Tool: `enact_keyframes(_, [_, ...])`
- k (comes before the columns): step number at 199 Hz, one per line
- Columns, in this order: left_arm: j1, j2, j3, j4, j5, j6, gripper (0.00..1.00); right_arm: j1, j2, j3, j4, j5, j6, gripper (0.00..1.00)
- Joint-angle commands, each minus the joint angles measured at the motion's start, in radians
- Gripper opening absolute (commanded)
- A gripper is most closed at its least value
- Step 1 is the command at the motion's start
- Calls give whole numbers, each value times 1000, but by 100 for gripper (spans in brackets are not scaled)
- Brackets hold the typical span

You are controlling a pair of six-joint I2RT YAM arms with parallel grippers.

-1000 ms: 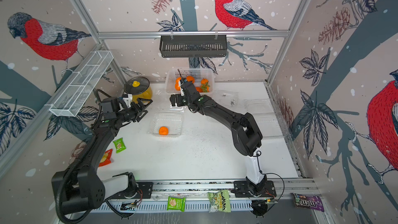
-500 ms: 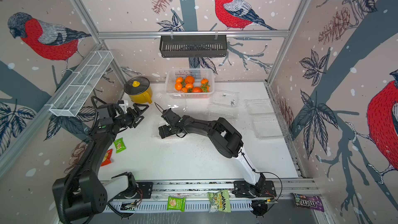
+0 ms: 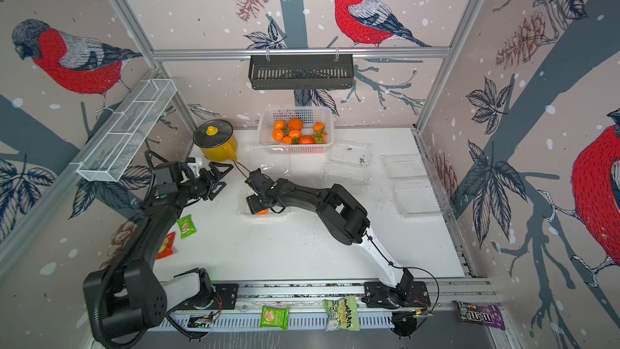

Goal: Take oranges out of containers
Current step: Pick up the orange from the packing box.

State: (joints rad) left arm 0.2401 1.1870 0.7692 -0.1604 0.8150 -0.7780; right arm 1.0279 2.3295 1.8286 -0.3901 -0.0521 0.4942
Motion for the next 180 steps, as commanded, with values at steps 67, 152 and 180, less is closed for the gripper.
enact_keyframes(67, [-9,2,4,45,28,-12,97,29,21,35,-145,50,-41,68])
enact_keyframes(152, [-22,9,42,50,18,-31,97,-30,-75,70,-124,6,-46,51])
enact_keyframes(180, [-62,35,100,57,-9,-40,97,-122,-158,132,-114,-61,-55,53])
